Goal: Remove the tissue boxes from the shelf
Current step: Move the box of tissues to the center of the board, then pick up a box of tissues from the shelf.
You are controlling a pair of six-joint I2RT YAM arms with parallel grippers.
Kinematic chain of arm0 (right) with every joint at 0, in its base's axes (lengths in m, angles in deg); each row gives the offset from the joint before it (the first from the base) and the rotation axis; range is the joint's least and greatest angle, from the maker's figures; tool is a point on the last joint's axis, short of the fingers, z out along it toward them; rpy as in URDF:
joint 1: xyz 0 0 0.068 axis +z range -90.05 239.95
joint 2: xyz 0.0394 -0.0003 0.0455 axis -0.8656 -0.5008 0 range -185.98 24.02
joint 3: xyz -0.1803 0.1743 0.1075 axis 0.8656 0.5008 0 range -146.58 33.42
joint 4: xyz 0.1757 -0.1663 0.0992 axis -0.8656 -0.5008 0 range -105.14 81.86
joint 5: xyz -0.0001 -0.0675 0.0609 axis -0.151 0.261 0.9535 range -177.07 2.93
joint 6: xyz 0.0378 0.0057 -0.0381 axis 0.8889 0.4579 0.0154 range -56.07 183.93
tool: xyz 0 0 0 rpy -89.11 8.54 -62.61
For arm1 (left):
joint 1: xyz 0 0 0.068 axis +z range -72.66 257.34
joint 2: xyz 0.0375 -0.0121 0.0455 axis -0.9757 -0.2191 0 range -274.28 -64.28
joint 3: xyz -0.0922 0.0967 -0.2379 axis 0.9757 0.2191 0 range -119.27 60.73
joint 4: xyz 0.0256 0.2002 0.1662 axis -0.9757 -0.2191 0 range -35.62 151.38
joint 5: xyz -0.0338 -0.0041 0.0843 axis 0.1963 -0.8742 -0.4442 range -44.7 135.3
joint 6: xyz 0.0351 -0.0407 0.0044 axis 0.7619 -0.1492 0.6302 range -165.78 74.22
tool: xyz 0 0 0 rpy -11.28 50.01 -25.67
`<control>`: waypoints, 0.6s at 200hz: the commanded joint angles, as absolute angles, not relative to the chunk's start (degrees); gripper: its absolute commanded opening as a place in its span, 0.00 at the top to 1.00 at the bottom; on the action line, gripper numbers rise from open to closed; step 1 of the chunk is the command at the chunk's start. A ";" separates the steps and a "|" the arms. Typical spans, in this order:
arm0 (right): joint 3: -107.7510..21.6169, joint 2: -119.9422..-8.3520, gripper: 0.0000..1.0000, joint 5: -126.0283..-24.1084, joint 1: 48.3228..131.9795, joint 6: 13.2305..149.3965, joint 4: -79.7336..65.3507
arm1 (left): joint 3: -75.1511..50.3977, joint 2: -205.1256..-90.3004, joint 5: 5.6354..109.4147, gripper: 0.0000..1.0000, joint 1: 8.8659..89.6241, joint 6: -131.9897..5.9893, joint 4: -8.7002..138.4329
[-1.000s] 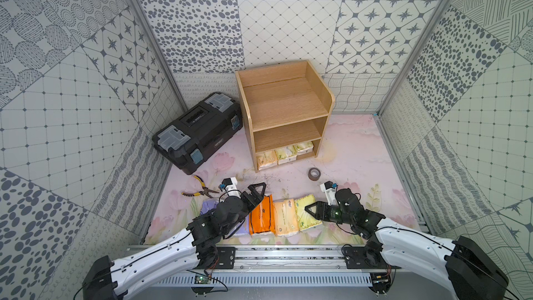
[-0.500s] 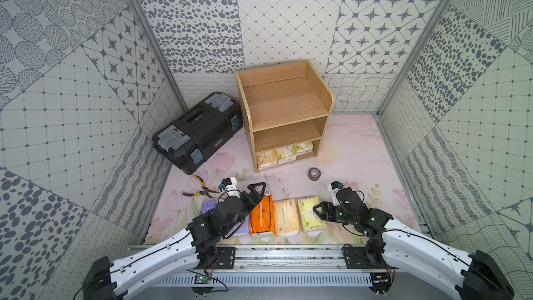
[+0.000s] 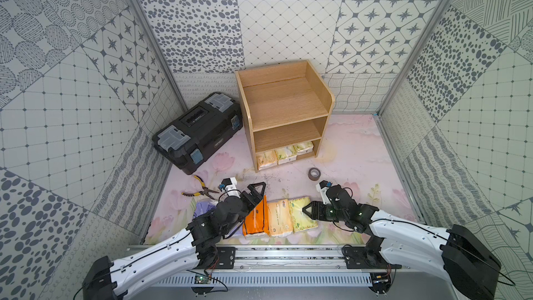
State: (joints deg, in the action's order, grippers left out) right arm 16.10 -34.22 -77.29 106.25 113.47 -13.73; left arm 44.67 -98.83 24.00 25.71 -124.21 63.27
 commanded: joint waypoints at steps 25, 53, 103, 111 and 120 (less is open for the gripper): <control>10.74 -29.11 0.32 -93.16 106.48 115.38 -13.15 | 44.49 -98.82 19.81 0.01 25.85 -126.82 61.64; 6.86 -36.22 0.36 -94.33 106.79 116.97 -3.45 | 44.25 -98.82 17.82 0.01 25.86 -127.25 60.89; -1.57 -54.66 0.47 -98.35 110.54 124.17 12.00 | 42.91 -97.38 14.17 0.01 25.88 -124.28 58.85; -3.77 -57.58 0.47 -98.62 110.86 125.92 12.30 | 41.69 -97.42 13.08 0.01 26.17 -123.25 56.86; -5.93 -60.77 0.47 -98.54 111.23 127.71 13.66 | 40.24 -97.87 12.24 0.01 26.47 -122.11 54.72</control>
